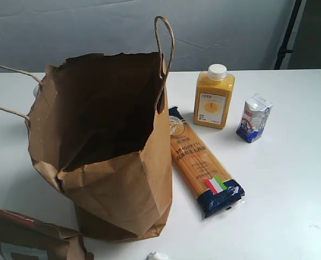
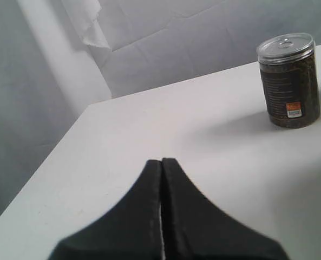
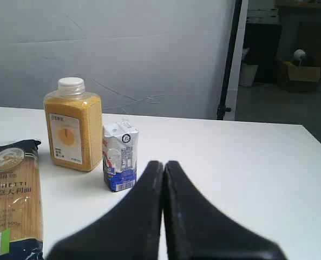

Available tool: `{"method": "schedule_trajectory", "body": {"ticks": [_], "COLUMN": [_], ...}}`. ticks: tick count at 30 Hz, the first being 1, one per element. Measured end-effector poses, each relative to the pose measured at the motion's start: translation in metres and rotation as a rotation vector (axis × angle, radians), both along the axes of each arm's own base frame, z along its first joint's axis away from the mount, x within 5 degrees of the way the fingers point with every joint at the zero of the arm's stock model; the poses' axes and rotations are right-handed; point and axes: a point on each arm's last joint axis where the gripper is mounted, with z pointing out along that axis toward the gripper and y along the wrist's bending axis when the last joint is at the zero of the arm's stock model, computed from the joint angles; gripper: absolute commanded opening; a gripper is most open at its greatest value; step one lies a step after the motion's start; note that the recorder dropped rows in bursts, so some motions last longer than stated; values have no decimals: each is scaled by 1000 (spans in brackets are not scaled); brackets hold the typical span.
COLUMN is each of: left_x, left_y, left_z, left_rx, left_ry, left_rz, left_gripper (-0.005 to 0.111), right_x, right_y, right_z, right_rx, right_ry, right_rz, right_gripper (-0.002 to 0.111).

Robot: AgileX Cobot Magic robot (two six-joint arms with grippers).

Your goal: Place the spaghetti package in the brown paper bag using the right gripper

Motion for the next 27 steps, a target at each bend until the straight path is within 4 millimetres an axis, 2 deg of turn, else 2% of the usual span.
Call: {"method": "schedule_trajectory", "body": {"ticks": [11, 15, 17, 19, 20, 21, 22, 24, 26, 27], "left_x": [0, 0, 0, 0, 0, 0, 0, 0, 0, 0], "left_y": [0, 0, 0, 0, 0, 0, 0, 0, 0, 0], "left_z": [0, 0, 0, 0, 0, 0, 0, 0, 0, 0], "left_rx": [0, 0, 0, 0, 0, 0, 0, 0, 0, 0], "left_ry": [0, 0, 0, 0, 0, 0, 0, 0, 0, 0], "left_rz": [0, 0, 0, 0, 0, 0, 0, 0, 0, 0], "left_gripper": [0, 0, 0, 0, 0, 0, 0, 0, 0, 0], "right_x": [0, -1, -2, 4, 13, 20, 40, 71, 98, 112], "right_y": [0, 2, 2, 4, 7, 9, 15, 33, 66, 89], "right_z": [0, 1, 17, 45, 63, 72, 85, 94, 91, 86], "right_rx": [3, 157, 291, 353, 372, 368, 324, 190, 13, -84], "right_ry": [1, 47, 58, 98, 172, 229, 354, 529, 669, 732], "right_rz": [0, 3, 3, -4, -20, -33, -60, -36, 74, 143], "right_gripper": [0, 0, 0, 0, 0, 0, 0, 0, 2, 8]}}
